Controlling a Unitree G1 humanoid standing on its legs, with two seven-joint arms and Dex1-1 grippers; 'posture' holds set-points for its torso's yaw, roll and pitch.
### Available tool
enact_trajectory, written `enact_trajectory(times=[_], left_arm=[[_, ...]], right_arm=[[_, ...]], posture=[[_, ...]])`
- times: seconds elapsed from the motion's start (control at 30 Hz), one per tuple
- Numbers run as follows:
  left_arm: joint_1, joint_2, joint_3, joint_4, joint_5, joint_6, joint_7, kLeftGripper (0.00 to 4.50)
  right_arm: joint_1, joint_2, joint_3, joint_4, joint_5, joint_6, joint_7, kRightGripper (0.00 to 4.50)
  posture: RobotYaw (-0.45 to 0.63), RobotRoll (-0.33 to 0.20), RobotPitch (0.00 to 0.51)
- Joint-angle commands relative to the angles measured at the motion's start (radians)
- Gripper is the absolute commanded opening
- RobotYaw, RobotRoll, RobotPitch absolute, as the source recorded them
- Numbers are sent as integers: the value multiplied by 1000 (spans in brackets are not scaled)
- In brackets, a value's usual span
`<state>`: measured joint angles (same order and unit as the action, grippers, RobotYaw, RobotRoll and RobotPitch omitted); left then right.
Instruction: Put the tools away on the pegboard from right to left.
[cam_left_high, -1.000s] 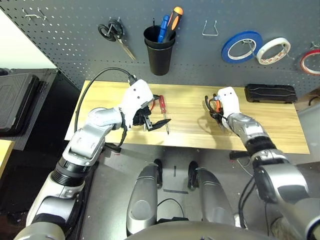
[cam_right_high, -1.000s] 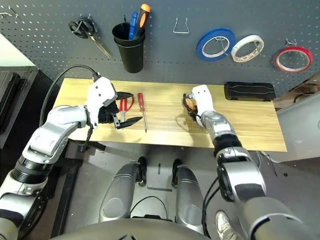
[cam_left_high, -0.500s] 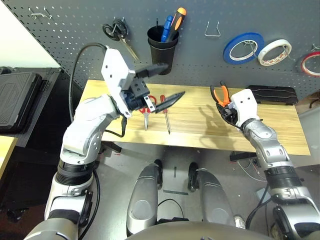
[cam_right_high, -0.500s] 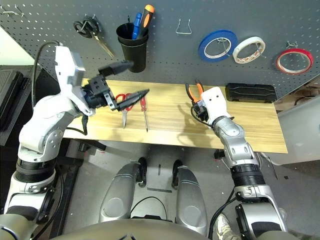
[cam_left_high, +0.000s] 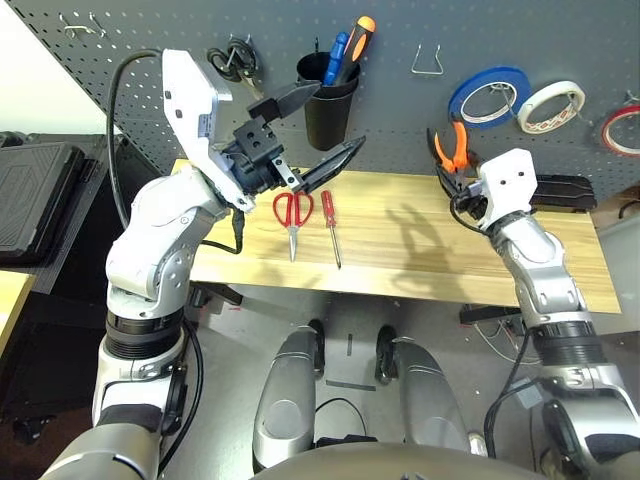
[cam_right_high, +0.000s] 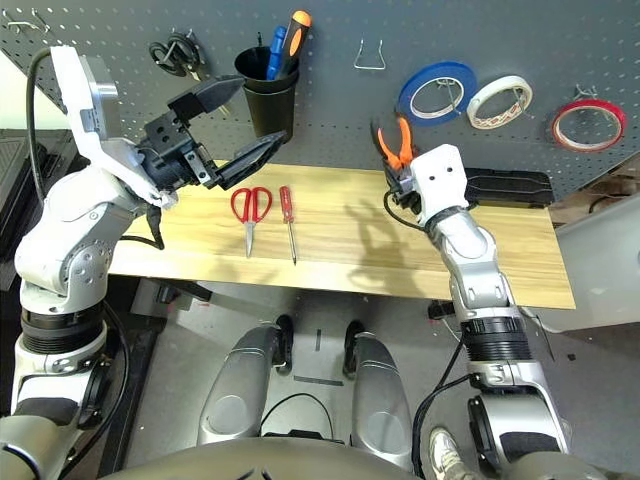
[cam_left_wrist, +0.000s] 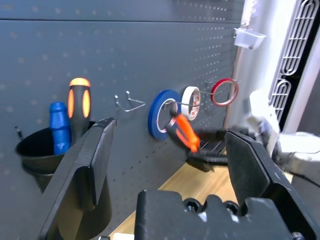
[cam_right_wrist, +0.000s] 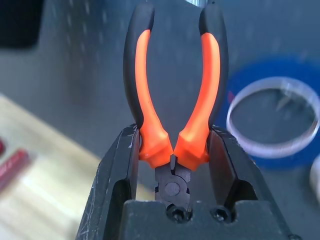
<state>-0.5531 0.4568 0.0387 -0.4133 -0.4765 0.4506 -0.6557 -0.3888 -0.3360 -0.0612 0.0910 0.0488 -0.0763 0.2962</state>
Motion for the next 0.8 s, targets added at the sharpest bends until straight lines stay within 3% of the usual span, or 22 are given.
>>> enact_trajectory(times=[0.03,0.5,0.8], left_arm=[[-8,7,-8,8,12,-14,1,4500],[-11,13,-31,41,30,-47,-16,4500],[-13,13,-40,43,34,-48,-13,4500]], right_arm=[[-26,3,-45,-48,-3,-47,-53,2094],[-335,61,-33,51,-18,-156,-134,2094],[-575,144,-37,351,-6,-232,-144,2094]], posture=[[195,0,203],[187,0,195],[201,0,202]])
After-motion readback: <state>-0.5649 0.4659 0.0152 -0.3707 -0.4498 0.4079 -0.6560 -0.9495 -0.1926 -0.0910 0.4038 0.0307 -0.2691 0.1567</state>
